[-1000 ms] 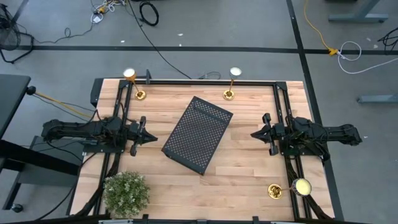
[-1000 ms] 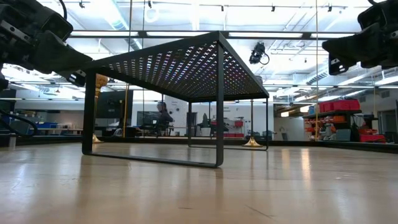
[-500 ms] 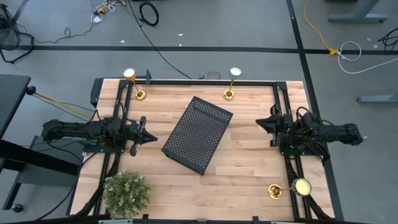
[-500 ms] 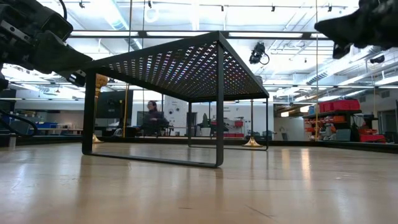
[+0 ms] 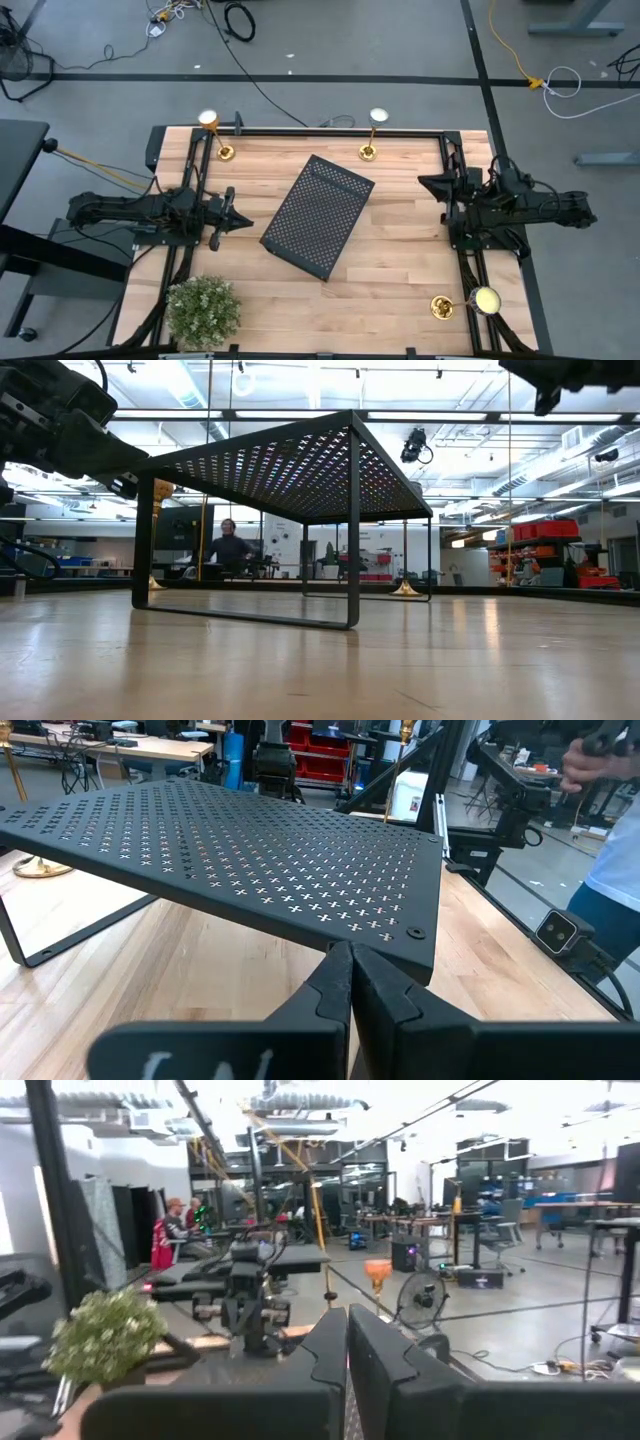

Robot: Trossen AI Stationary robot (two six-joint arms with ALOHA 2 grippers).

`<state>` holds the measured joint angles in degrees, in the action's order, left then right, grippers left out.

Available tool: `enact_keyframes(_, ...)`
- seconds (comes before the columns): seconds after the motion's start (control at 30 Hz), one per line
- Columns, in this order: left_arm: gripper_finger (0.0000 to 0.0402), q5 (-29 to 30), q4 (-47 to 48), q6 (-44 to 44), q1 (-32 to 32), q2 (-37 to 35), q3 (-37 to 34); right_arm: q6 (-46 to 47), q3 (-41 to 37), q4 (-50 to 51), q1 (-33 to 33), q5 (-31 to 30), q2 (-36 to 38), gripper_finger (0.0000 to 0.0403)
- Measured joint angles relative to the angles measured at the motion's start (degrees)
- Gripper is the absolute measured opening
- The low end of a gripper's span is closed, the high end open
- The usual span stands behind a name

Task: Stock candles on shelf
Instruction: Put the blue scented candle on the shelf

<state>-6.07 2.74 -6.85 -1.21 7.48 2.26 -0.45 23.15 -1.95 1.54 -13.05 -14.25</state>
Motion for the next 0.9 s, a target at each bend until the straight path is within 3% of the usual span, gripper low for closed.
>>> enact_keyframes(0.63, 0.0014, 0.0, 0.0, 0.0, 0.0, 0.0, 0.0, 0.0, 14.1, 0.1, 0.0, -0.1, -11.2, 0.0018)
enact_keyframes(0.9, 0.0014, 0.0, 0.0, 0.0, 0.0, 0.0, 0.0, -0.2, 21.6, 6.2, 0.0, -1.6, -15.5, 0.0018)
